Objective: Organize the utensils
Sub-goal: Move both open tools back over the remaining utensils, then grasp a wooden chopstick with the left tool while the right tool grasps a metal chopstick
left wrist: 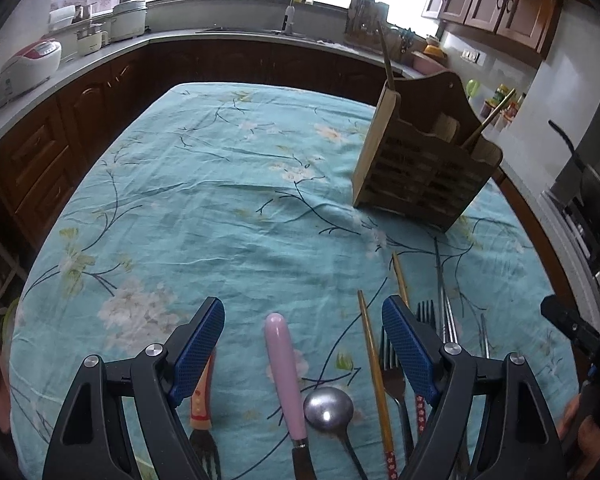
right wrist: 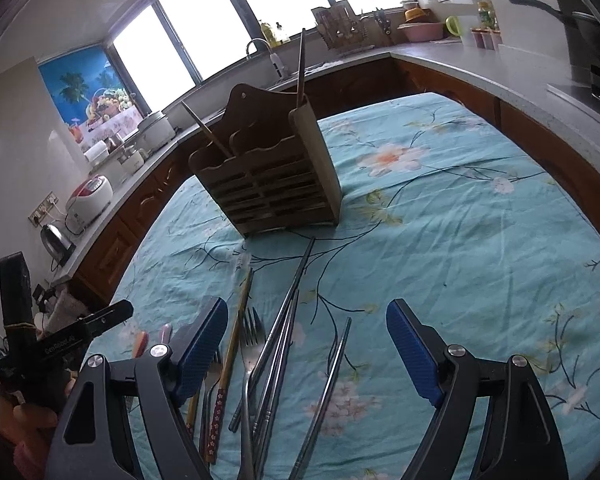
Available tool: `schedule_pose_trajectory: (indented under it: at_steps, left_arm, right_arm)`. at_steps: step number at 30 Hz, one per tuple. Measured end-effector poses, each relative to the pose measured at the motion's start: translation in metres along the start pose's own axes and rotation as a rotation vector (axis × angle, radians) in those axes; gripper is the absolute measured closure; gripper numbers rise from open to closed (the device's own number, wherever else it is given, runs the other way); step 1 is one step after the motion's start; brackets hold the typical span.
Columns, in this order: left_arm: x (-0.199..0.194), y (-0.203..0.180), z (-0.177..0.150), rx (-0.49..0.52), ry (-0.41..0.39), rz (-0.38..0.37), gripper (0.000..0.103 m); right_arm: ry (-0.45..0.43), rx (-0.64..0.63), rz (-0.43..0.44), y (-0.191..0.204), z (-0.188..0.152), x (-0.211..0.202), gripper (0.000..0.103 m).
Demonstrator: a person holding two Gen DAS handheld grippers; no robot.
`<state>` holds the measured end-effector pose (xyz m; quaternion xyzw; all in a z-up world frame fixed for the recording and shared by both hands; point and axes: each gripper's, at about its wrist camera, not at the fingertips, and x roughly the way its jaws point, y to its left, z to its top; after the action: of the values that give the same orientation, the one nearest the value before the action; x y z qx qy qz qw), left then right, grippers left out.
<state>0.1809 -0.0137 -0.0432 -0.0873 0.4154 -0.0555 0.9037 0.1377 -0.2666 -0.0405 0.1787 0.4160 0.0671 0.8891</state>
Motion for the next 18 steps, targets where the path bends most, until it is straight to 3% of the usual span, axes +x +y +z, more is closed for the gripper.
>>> schedule_pose_trajectory:
  at_steps: [7, 11, 14, 18]
  left_arm:
    - [0.03, -0.011, 0.006, 0.046, 0.062, 0.006, 0.025]
    - [0.05, -0.018, 0.01, 0.073, 0.107, 0.004, 0.034]
    - [0.066, -0.022, 0.015, 0.085, 0.141, -0.004, 0.042]
    - [0.084, -0.027, 0.019, 0.097, 0.183, -0.018, 0.044]
  right_arm:
    - [0.033, -0.021, -0.01, 0.003, 0.01, 0.024, 0.02]
    - [0.044, -0.029, -0.016, 0.003, 0.017, 0.038, 0.022]
    - [0.067, -0.027, -0.025, 0.002, 0.022, 0.053, 0.037]
    - [0.092, -0.035, -0.024, 0.003, 0.026, 0.072, 0.044]
